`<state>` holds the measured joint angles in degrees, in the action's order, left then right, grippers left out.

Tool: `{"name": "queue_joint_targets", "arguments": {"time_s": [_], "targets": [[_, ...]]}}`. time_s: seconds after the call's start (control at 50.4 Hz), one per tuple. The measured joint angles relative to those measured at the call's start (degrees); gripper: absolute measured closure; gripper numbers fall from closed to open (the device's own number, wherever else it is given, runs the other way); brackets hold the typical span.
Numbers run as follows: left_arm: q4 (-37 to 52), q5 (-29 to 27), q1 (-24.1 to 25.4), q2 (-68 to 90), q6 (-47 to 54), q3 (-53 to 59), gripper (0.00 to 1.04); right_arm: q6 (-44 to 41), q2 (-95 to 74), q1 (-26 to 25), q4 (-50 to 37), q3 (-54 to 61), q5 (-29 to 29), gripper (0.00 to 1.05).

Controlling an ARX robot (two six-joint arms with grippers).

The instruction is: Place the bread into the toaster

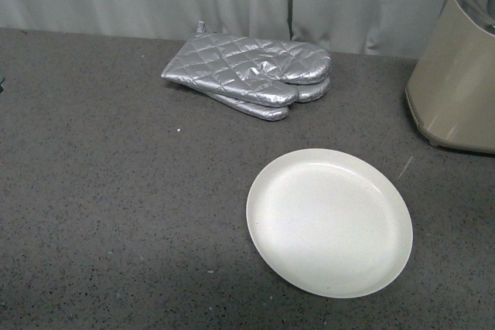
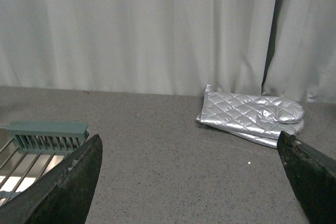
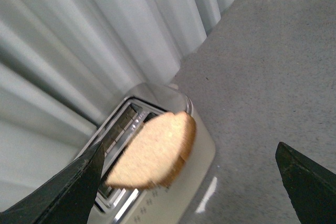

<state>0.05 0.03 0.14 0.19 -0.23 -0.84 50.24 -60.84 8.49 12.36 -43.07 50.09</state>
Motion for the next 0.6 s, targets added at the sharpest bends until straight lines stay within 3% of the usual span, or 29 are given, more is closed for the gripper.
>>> {"name": "queue_joint_targets", "arguments": {"time_s": [0.159,0.198,0.238,0.337,0.436,0.595], "targets": [[0.0,0.0,0.0,0.0,0.0,0.0,0.07,-4.26,27.45,10.4,14.71,14.6,0.94,0.11],[0.0,0.0,-0.02,0.0,0.0,0.0,0.07,-8.07,32.76,10.75,10.12,18.27,-4.35,0.16],[0.0,0.0,0.0,0.0,0.0,-0.02,0.07,-15.65,39.85,10.69,1.84,23.87,-15.93,0.23],[-0.02,0.02,0.0,-0.02,0.0,0.0,0.07,-34.6,52.81,9.79,-12.9,35.52,-31.52,0.42],[-0.02,-0.02,0.0,0.0,0.0,-0.02,0.07,-44.76,58.27,5.84,-13.94,42.62,-36.37,0.61],[-0.02,-0.02,0.0,-0.02,0.0,-0.02,0.07,-48.72,59.82,1.49,-13.22,42.77,-40.87,0.88]]}}
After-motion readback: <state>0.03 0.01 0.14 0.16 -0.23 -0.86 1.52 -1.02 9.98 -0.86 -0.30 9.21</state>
